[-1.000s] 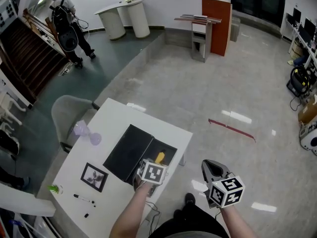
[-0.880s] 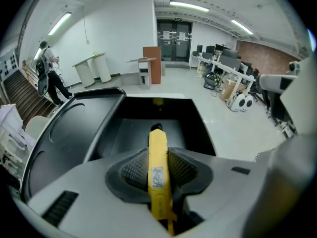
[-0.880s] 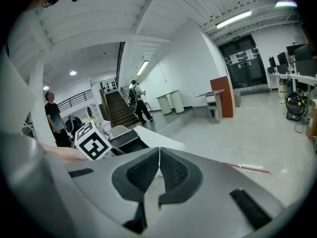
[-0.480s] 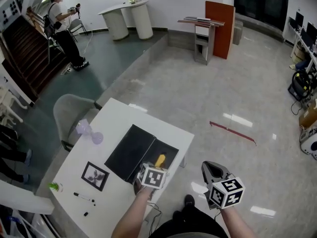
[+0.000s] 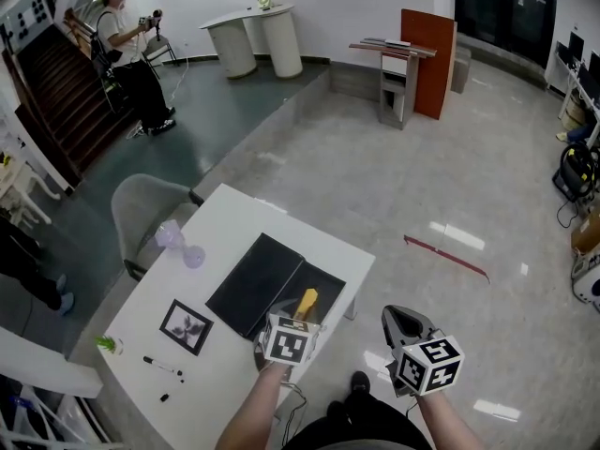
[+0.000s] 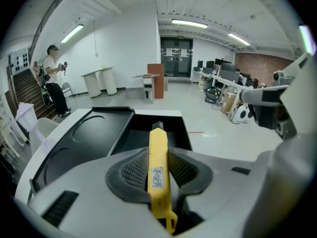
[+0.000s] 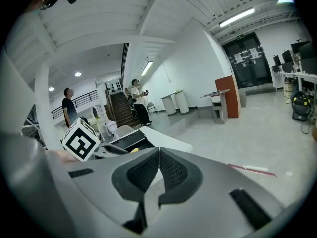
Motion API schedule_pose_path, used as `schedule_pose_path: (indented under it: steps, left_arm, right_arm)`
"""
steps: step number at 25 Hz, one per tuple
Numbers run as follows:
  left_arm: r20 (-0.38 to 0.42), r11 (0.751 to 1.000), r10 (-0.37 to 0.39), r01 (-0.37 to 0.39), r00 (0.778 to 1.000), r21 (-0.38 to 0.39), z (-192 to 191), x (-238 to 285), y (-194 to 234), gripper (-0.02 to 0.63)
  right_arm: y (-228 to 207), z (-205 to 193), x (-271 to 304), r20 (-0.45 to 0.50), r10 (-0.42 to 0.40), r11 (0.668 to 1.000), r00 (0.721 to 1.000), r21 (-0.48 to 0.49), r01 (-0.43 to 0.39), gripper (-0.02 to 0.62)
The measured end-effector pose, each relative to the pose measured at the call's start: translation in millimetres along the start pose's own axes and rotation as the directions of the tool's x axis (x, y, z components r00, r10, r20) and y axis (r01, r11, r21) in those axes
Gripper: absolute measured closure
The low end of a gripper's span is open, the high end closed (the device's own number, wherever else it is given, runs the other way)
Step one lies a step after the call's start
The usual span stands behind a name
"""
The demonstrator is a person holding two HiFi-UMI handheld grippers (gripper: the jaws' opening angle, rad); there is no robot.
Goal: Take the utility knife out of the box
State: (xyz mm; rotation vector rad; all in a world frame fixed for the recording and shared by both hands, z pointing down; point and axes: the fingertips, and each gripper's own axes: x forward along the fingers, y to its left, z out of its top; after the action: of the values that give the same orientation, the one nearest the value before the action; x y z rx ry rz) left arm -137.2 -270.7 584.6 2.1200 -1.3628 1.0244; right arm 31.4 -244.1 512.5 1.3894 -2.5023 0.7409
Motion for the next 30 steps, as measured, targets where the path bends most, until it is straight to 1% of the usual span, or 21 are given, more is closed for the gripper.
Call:
schedule_pose_path:
  steps: [6,13,17,22,30]
  left_arm:
    - [0.1,0.999,0.034,-0.032,0.994,-0.017,17.4,-24.3,3.0,0.489]
    - [0.202,0.997,0.07,-0.06,0.977,-0.057,37.8,-52.2,12.0,0.489]
    - [0.267,0.993,0.092,-0.067,0.959,-0.099,49.5,-74.9,16.0,0.489]
    - [0.332,0.987,0.135,-0.095,0.934,-0.133,58.5,-102.0,25.0,0.489]
    - [0.425,0.973,0.189,-0.111,0.885,-0.202,67.4,-146.3,39.9,0.489]
  right_arm:
    - [10.8,1.9,0.2,0.007,0.027,1.0,1.0,-0.013,-0.027,0.594]
    - [21.9,12.8,2.9,0.021,0.057,0.998,0.998,-0.038,-0.056,0.594]
    - [29.8,19.2,2.7,0.033,0.076,0.996,0.997,-0.051,-0.074,0.594]
    - [40.6,24.4,5.2,0.04,0.107,0.992,0.993,-0.075,-0.104,0.594]
    - [60.8,26.6,8.8,0.032,0.146,0.984,0.989,-0.105,-0.142,0.594]
